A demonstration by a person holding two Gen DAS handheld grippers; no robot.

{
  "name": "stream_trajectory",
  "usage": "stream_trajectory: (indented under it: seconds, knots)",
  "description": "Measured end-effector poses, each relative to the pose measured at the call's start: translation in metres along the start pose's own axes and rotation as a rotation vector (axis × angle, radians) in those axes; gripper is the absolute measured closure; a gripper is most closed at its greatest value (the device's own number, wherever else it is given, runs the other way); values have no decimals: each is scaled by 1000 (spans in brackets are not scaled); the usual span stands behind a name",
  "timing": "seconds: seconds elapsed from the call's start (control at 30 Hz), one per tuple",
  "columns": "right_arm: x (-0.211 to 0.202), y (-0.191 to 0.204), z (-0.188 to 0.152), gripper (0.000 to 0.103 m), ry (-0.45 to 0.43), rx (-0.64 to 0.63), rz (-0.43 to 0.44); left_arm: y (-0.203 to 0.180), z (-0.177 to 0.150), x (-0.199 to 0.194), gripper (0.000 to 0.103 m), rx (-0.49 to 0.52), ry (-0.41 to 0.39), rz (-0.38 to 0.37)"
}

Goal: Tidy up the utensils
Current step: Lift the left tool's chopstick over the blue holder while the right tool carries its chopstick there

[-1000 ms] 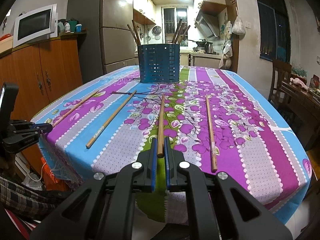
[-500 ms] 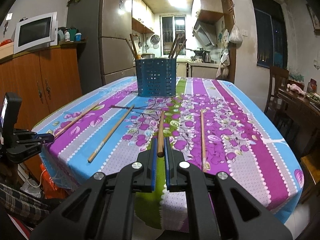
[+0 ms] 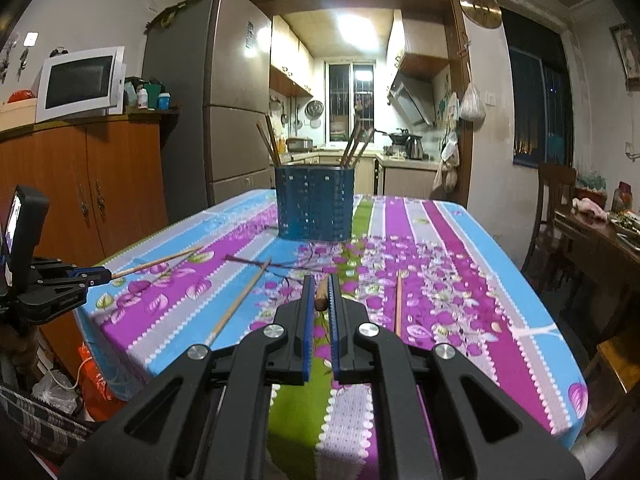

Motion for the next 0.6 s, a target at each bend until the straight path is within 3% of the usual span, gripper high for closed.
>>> stream_trajectory:
  seconds: [0.6]
  knots:
    - [-14,0,42,98,-112,-18,4,18,64,-33,96,-43,-154,27]
Point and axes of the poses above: each gripper's, at about its wrist camera, not at the fingertips, and x roughly the way its jaws point, y to its left, z to its top, the point moved 9 cm from there along x, roughly the way its jaws point, and after that the axes turned 1 degree about -y, right-handed, at the moved point
